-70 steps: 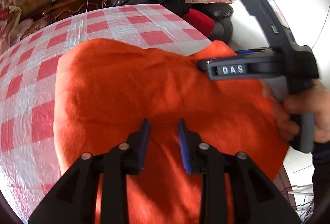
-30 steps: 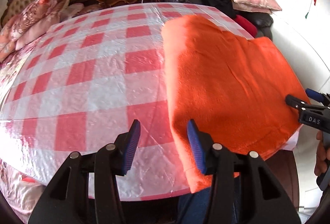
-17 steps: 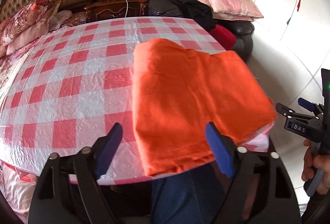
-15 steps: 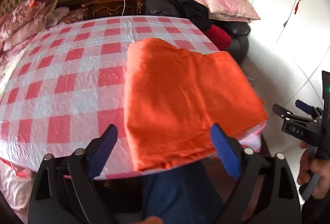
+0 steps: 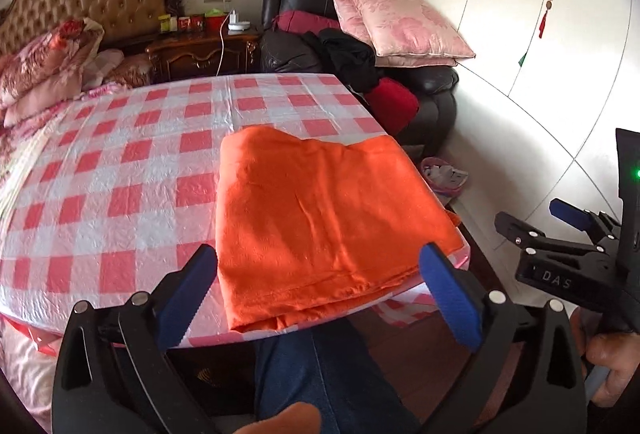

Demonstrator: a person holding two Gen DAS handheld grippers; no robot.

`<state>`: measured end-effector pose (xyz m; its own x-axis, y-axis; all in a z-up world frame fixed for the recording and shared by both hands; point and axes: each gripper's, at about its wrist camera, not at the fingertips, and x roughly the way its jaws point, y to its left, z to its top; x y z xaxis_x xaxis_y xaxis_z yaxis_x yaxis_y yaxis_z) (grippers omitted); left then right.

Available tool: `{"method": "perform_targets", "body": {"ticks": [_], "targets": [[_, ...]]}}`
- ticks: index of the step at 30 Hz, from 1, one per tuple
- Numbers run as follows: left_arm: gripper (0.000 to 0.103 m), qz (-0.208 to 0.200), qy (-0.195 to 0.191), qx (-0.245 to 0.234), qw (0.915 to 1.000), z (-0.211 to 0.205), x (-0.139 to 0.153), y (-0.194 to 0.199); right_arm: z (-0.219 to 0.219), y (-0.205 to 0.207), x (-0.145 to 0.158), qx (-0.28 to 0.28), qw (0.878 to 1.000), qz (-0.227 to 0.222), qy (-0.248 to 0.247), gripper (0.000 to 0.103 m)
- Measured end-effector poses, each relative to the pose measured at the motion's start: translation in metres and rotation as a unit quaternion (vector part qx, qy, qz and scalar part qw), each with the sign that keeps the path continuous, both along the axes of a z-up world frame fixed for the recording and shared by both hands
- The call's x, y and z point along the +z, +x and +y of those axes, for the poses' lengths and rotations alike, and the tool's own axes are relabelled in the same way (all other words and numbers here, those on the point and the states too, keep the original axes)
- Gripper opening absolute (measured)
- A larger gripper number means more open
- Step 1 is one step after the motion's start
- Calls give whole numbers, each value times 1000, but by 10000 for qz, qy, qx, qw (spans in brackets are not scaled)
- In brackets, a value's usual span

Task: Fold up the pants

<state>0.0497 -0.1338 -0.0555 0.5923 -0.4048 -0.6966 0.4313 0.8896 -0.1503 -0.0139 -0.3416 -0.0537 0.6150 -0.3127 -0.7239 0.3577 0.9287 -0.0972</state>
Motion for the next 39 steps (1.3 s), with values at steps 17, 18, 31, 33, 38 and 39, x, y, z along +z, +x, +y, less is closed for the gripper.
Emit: {"method": "perform_targets", "body": {"ticks": [17,18,31,33,38,39], "targets": [[101,210,36,-56,9998,0,-9,3,2,-1,-1,27,10000,27,11,94],[101,215,42,-55,9997,0,-10,3,2,-1,-2,29,10000,31,8,94],[101,226,27,-52,9997,0,-10,3,2,-2,-3,28,10000,35,16,94],[101,223,26,-54,9997,0,-9,3,2,-2,-3,28,10000,32,11,94],[101,221,28,-49,9997,0,-10,3,2,-2,-2,29,10000,37,16,94],[101,220,30,-46,9997,1,-11,3,2,-2,-4,35,10000,37,15,94]]}}
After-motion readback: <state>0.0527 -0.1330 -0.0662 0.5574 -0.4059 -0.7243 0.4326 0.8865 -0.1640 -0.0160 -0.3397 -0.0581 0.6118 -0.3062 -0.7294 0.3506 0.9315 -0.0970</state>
